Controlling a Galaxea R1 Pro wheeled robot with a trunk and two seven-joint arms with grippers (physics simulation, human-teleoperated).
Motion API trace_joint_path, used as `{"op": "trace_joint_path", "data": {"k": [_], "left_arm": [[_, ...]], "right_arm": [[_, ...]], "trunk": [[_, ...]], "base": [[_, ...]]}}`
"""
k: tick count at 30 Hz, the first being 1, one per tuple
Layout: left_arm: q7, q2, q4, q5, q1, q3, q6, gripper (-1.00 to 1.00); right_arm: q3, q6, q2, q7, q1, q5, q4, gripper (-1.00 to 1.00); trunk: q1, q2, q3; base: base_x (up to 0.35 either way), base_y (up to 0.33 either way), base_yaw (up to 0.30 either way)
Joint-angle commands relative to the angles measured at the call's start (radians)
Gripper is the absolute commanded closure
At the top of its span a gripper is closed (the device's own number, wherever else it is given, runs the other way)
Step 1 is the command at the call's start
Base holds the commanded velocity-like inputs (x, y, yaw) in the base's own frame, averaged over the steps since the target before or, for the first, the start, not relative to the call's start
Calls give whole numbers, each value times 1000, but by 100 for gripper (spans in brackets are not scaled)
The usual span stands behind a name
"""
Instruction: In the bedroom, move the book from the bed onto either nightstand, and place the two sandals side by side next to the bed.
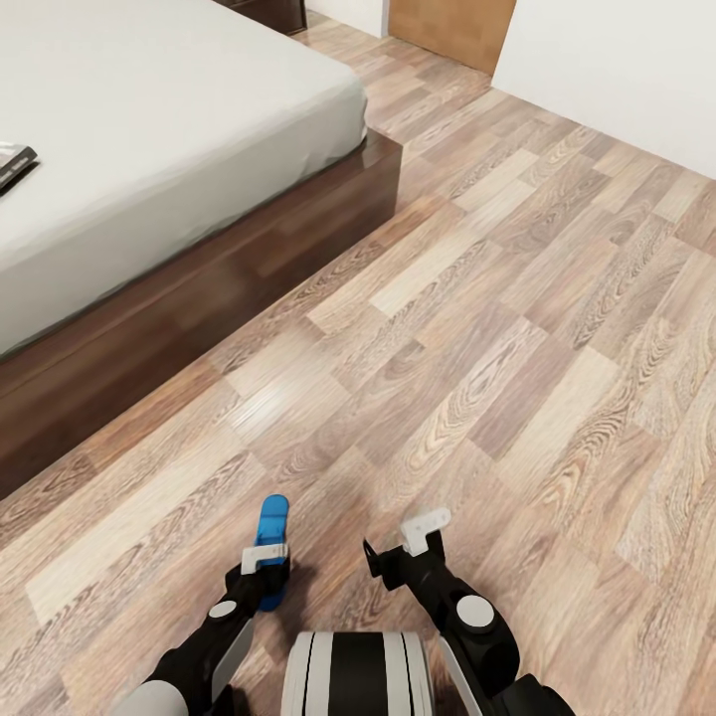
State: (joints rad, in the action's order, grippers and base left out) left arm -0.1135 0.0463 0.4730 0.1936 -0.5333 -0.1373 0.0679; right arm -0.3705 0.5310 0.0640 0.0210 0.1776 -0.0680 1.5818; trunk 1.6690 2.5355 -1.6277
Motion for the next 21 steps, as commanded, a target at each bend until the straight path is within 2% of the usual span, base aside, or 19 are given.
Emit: {"op": "trace_joint_path", "data": {"k": [1, 20, 21], "left_arm": [[-8, -1, -1, 10, -1, -8, 4, -100], [-8, -1, -1, 10, -1, -8, 4, -100], [-8, -2, -1, 10, -1, -8, 4, 100]], "right_arm": [[0, 6, 0, 2, 0, -7, 1, -100], [-1, 6, 0, 2, 0, -7, 1, -100], [-1, 6, 0, 2, 0, -7, 1, -100]], "trunk": [[0, 0, -4], [1, 1, -8], [1, 1, -8]], "base": [[0, 0, 0], [0, 0, 0], [0, 0, 0]]}}
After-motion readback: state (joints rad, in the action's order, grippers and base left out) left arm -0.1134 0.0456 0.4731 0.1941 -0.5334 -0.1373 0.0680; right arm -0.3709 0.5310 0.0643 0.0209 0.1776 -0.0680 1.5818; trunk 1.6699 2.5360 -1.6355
